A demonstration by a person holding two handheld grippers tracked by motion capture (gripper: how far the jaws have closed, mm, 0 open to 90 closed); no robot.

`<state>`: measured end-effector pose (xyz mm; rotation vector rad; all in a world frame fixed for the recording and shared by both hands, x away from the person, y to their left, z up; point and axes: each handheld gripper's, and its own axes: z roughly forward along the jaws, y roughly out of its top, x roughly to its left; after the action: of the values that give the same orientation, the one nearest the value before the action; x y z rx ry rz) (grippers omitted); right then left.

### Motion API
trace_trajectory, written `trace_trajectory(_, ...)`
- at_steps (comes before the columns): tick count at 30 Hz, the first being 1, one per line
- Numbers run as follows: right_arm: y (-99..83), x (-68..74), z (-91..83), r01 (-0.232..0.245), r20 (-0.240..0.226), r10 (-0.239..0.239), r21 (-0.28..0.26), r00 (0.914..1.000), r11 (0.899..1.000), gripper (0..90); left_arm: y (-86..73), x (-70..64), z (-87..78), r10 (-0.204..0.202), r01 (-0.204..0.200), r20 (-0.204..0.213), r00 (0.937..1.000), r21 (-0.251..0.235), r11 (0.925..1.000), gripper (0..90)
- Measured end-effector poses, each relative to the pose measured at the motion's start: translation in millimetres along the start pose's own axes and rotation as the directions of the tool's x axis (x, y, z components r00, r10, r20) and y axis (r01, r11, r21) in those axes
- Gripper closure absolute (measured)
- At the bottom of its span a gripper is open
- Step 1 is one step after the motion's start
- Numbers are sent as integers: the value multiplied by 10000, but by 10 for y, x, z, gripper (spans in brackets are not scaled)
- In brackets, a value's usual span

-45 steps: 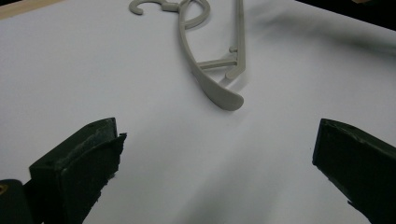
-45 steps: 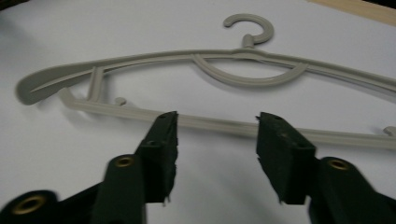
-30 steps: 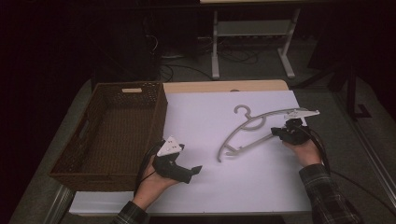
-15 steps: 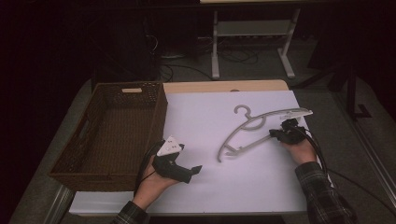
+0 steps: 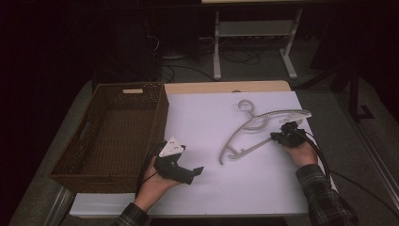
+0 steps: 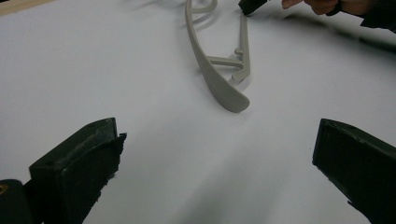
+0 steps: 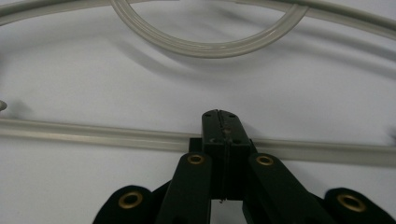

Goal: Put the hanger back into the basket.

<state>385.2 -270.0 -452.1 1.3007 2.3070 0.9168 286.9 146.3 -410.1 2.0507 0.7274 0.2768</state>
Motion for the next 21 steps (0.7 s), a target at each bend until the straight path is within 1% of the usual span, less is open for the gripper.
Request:
trace_trajectory(4,-5,2,-1,16,6,-16,-18,10000,10000,899,54,9,39,30,-31,12,10000,158,9999,3)
trace_trajectory(7,-5,5,-1,46,24,-46,-10,10000,10000,898,131,41,112,-62,61,32,10000,241,9997,3)
trace_trajectory(12,-5,0,-2,6,0,-6,-4,10000,10000,899,280,74,232,51,-53,112,9999,177,9998,3)
trace_trajectory(13,-5,1,-1,15,-1,-15,-7,10000,10000,898,324,85,273,115,-118,108,9999,228,9997,3)
trace_trajectory(16,-5,0,-2,-23,2,23,-4,10000,10000,898,410,106,370,66,-73,304,9995,232,9997,3)
trace_trajectory(21,-7,-2,-2,-73,-35,73,-18,10000,10000,899,554,130,602,224,-244,444,9988,458,9987,3)
